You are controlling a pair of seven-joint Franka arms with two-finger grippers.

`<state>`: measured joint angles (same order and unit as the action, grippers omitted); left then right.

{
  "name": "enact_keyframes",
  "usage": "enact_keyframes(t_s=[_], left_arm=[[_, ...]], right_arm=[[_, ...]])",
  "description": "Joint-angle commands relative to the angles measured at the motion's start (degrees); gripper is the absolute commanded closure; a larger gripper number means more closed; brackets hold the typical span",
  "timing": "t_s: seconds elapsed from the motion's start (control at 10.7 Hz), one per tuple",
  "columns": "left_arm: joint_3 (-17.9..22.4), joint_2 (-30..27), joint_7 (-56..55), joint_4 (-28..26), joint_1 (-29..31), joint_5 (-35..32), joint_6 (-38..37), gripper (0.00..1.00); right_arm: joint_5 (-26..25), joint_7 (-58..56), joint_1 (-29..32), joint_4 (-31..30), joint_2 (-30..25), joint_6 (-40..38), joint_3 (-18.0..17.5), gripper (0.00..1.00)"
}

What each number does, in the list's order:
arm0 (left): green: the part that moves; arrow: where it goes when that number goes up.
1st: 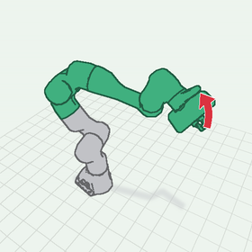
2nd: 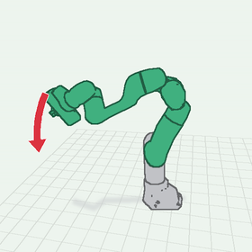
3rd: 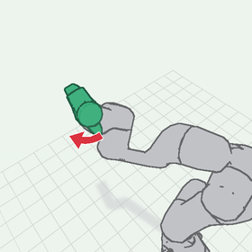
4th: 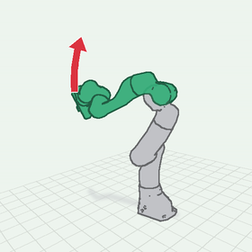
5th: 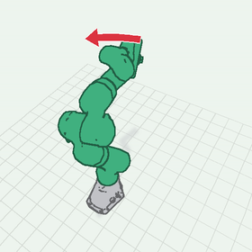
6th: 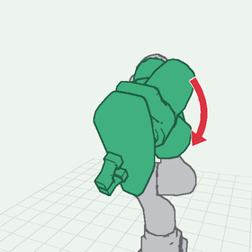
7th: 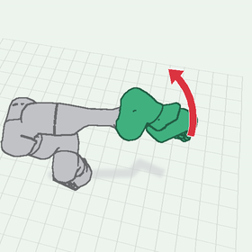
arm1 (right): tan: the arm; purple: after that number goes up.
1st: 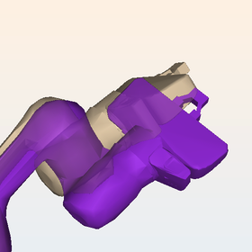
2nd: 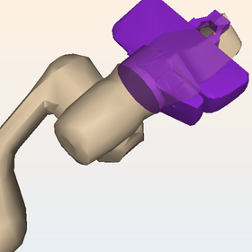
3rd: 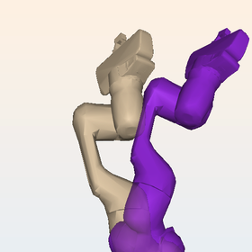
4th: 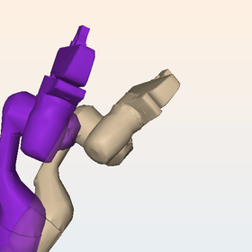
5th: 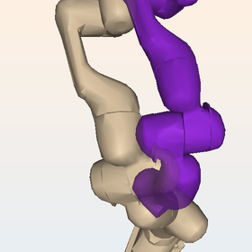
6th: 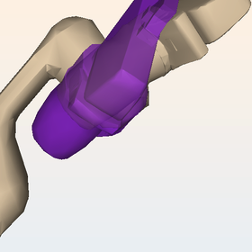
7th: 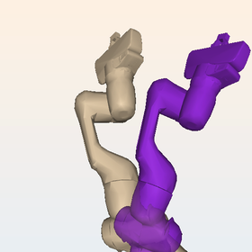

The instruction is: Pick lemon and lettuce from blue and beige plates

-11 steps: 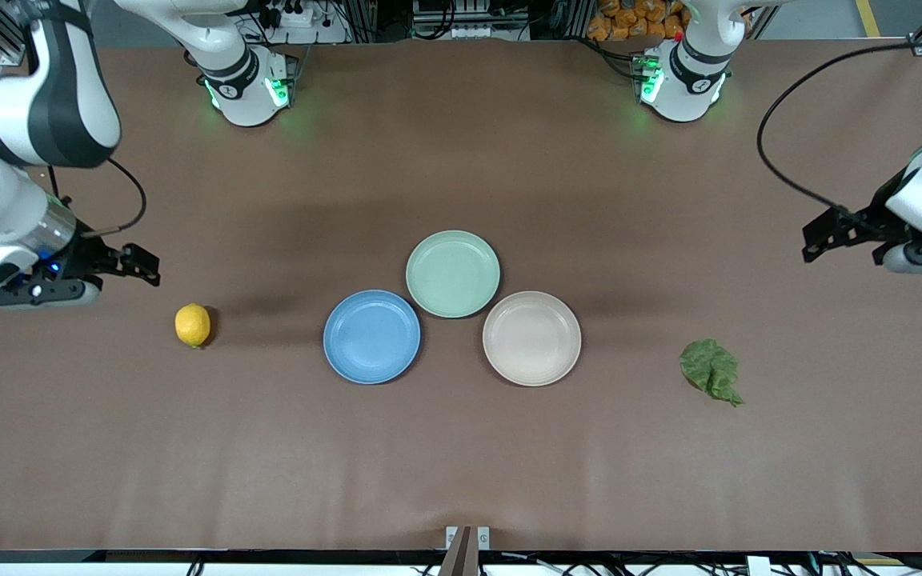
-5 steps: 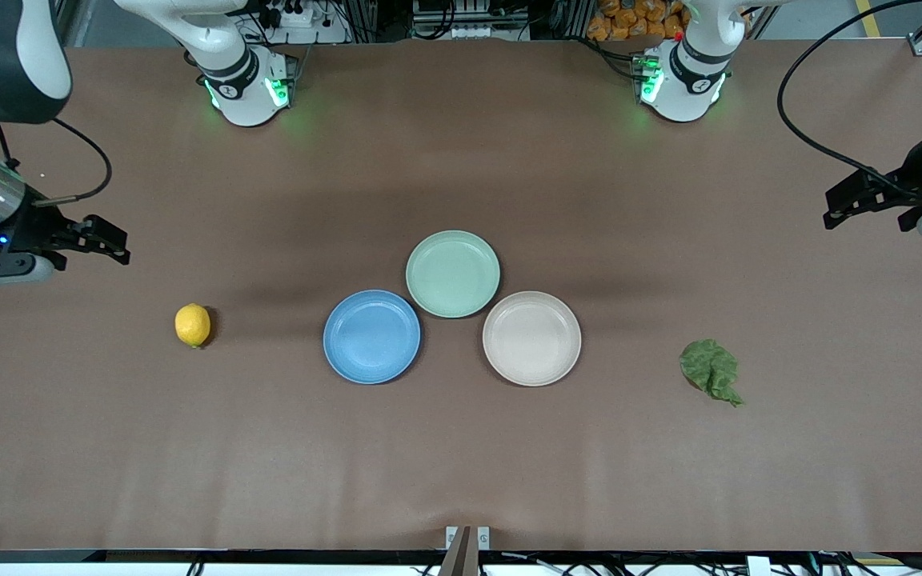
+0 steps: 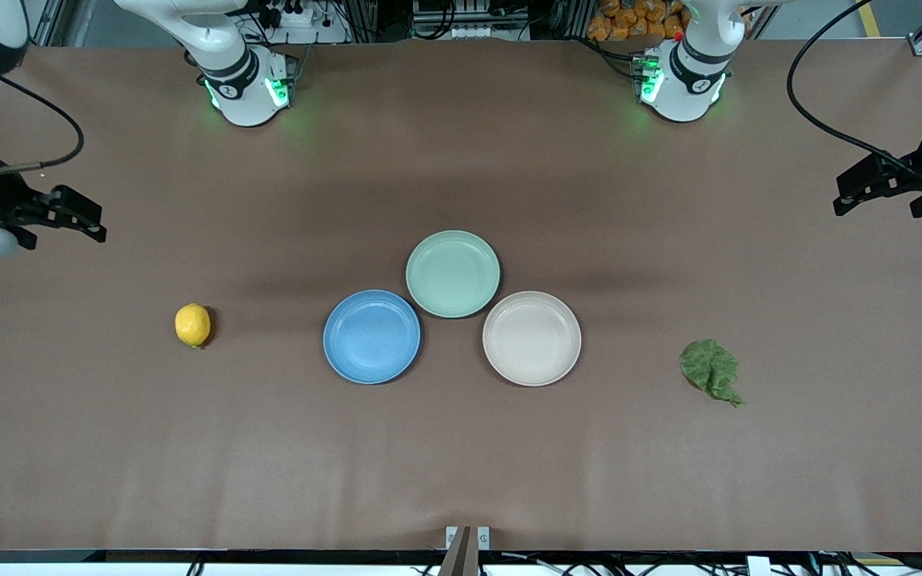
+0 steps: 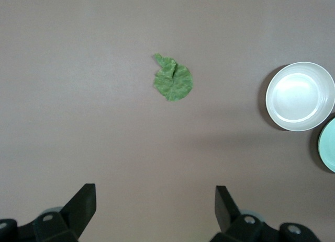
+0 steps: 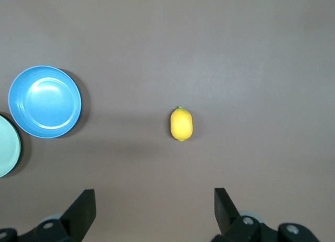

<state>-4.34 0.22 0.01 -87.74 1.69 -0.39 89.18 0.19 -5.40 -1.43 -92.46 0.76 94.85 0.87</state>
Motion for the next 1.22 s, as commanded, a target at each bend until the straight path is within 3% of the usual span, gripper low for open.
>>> enact_keyframes(t_s=[0.0,0.28,0.47,1.12], left_arm=[[0.03,0.39,-0.27,1.17,0.5,1.18,-1.55,0.0],[0.03,0.22,0.69,0.91,2.08,1.44,-2.34,0.0],[-0.06,0.3,0.7,0.99,2.09,1.79,-2.34,0.0],[-0.49,0.22,0.09,0.82,1.74,3.55,-2.34,0.0]], right_arm=[[-1.07,0.03,-1.73,1.31,-0.31,-2.38,1.58,0.0],[-5.36,0.82,-3.49,2.53,-0.85,-3.1,1.77,0.0],[-4.41,8.43,-3.5,2.72,-0.58,-2.31,1.6,0.0],[-1.95,9.26,-2.88,5.09,-0.23,-0.9,1.86,0.0]])
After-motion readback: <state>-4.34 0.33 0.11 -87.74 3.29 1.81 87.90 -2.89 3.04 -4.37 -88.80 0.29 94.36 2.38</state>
